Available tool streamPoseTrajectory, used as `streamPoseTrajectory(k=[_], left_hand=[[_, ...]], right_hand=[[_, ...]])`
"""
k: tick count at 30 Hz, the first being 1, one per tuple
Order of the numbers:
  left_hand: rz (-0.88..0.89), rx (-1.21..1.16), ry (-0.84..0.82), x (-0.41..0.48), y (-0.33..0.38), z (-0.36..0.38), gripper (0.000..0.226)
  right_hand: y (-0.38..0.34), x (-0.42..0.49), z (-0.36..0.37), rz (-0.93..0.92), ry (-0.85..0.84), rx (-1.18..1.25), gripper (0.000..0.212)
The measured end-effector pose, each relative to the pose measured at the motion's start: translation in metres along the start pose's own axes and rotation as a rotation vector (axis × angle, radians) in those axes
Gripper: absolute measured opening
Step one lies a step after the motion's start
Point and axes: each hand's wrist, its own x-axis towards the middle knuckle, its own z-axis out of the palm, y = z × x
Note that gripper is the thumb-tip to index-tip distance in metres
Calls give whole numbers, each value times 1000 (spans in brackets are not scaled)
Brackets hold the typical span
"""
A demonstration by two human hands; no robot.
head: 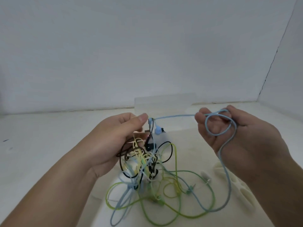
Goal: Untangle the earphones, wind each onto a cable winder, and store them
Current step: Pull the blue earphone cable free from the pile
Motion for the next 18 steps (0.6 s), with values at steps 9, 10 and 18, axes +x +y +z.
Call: streamPoseTrajectory(k=[9, 10, 18], left_hand=[[63, -119, -52, -2, -1, 6, 27], [66, -105, -67, -2, -2, 6, 30], [58, -26, -41, 1, -5, 3, 27]], right_hand=[[10, -10, 6, -5, -107, -356, 27], [11, -12, 8, 0, -127, -361, 27], [8, -5, 7, -49, -89, -167, 34]])
